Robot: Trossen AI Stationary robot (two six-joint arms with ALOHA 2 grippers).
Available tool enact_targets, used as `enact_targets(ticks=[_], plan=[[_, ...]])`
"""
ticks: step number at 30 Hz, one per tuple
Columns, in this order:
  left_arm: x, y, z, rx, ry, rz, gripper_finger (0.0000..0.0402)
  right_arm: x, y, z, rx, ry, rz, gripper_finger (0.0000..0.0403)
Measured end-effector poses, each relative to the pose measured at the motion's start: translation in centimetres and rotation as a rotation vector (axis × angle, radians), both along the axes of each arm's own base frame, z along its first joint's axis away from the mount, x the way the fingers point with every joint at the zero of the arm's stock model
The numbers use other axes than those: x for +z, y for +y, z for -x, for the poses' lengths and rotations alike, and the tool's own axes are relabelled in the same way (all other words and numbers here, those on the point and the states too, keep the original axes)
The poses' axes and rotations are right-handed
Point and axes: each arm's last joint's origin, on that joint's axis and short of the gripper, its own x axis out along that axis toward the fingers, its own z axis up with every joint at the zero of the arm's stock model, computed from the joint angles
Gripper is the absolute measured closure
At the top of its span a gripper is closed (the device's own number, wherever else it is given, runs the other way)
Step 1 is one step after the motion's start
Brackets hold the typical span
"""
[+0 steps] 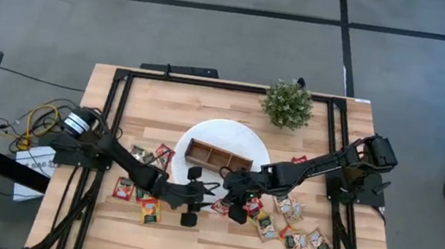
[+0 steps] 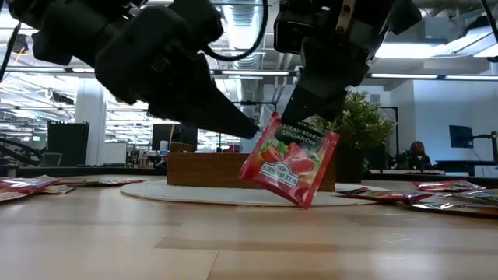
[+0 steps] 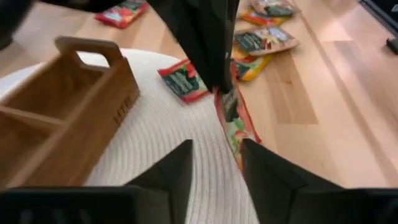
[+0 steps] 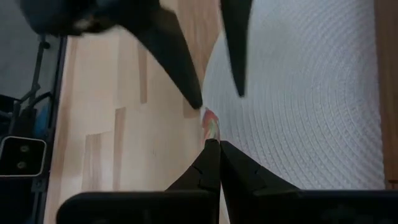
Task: Pick & Place Tea
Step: Put the red tea bag into the middle section of the wooden organizer
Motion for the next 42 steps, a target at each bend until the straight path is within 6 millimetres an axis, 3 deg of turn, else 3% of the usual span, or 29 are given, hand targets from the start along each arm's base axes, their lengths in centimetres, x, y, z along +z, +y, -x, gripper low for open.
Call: enact_targets(ticks=[3,7,23,28,36,39,42], plan=[[0.0,-0.2,-0.4,-0.029,0.002,0.028,0.0239,0.1,0.1,-0.1,0.002,-0.017,-0.007,0.0403],[0.3,-0.4,-0.5,-0.045,-0.012,0.045,0.0243,0.2,0.1,-0.2,0.005,-0.028,-0.008,0.0403],[0.1,0.1,-0.7,-0.032,-0.012,-0.007,0.0393,0.5,0.1,-0.5,0.013,-0.071,-0.025,0.0401],[0.0,0.2,-0.7,-0.030,-0.004,-0.034,0.0400,1.0,-0.6,-0.2,0.028,-0.043,-0.054,0.0357],[0.0,0.2,-0.7,-0.028,-0.006,-0.036,0.0401,0.4,0.6,0.5,0.110,-0.039,0.135,0.0254],[0.0,0.2,-0.7,-0.027,-0.006,-0.036,0.0401,0.4,1.2,0.7,0.134,-0.065,0.223,0.0244],[0.0,0.2,-0.7,-0.027,-0.006,-0.036,0.0401,0.4,1.6,0.8,0.168,-0.077,0.256,0.0259]])
